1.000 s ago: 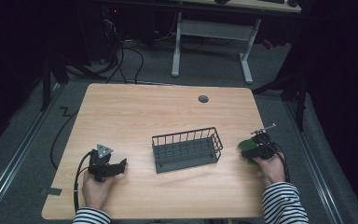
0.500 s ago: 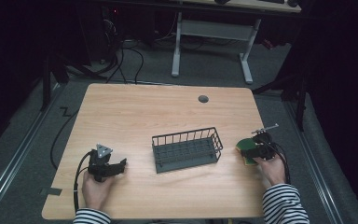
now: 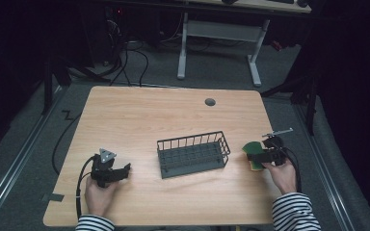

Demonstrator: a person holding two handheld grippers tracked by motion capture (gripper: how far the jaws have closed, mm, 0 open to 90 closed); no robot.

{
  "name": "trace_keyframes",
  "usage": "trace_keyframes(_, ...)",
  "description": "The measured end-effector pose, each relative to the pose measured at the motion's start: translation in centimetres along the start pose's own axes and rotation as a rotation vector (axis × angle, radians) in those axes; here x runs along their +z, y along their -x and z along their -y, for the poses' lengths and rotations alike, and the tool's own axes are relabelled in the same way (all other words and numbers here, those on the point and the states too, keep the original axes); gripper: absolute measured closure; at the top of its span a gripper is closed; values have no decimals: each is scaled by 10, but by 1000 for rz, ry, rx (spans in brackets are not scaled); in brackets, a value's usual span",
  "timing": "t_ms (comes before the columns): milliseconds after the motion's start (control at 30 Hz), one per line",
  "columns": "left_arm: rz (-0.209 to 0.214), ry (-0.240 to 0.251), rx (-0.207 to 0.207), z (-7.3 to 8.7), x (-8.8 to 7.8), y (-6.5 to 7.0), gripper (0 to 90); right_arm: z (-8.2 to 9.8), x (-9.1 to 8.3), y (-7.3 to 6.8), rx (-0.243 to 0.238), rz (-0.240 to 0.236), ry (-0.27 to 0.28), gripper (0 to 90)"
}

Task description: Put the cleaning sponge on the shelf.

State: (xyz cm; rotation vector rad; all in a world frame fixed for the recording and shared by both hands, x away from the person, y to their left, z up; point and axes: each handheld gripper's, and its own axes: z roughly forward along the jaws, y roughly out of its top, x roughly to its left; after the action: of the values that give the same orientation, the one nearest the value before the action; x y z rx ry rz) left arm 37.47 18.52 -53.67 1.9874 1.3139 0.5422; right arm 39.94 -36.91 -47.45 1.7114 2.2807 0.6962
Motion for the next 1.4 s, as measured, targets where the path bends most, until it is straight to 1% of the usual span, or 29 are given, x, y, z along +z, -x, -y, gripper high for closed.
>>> trace_keyframes(200, -1, 1, 0, 0, 0, 0, 203, 1, -6, 1, 15, -33, 21, 304)
trace_keyframes(267, -7, 1, 2, 0, 0, 1, 206, 1, -8, 1, 12, -29, 30, 303)
trace_keyframes(333, -6, 1, 2, 0, 0, 0, 206, 2, -13, -2, -1, -10, 49, 303)
trace_keyframes(467, -3, 1, 0, 0, 0, 0, 206, 2, -18, -4, -5, -14, 65, 303)
trace_keyframes(567, -6, 1, 0, 0, 0, 0, 207, 0, -25, -8, -12, -24, 97, 304)
trace_keyframes(667, -10, 1, 1, 0, 0, 1, 212, -1, -33, -15, -29, -28, 123, 305)
trace_keyframes(700, -8, 2, -1, 0, 0, 0, 212, -2, -39, -21, -53, -23, 139, 305)
trace_keyframes(833, -8, 2, -1, 0, 0, 0, 212, -6, -43, -26, -70, -13, 141, 305)
trace_keyframes(933, -10, 2, 0, 0, 0, 0, 213, -10, -48, -32, -75, -32, 158, 306)
trace_keyframes(1133, -6, 2, -3, 0, 0, 0, 213, -16, -53, -43, -112, -40, 163, 306)
trace_keyframes(1200, -7, 4, -4, 0, 0, 0, 213, -19, -56, -47, -123, -37, 176, 307)
trace_keyframes(1233, -6, 2, -4, 0, 0, 0, 214, -23, -58, -51, -129, -42, 185, 307)
trace_keyframes(1300, -8, 1, -2, 0, 0, 0, 214, -25, -59, -53, -136, -43, 186, 307)
trace_keyframes(1400, -6, 4, -6, 0, 0, 0, 213, -32, -63, -62, -163, -38, 201, 307)
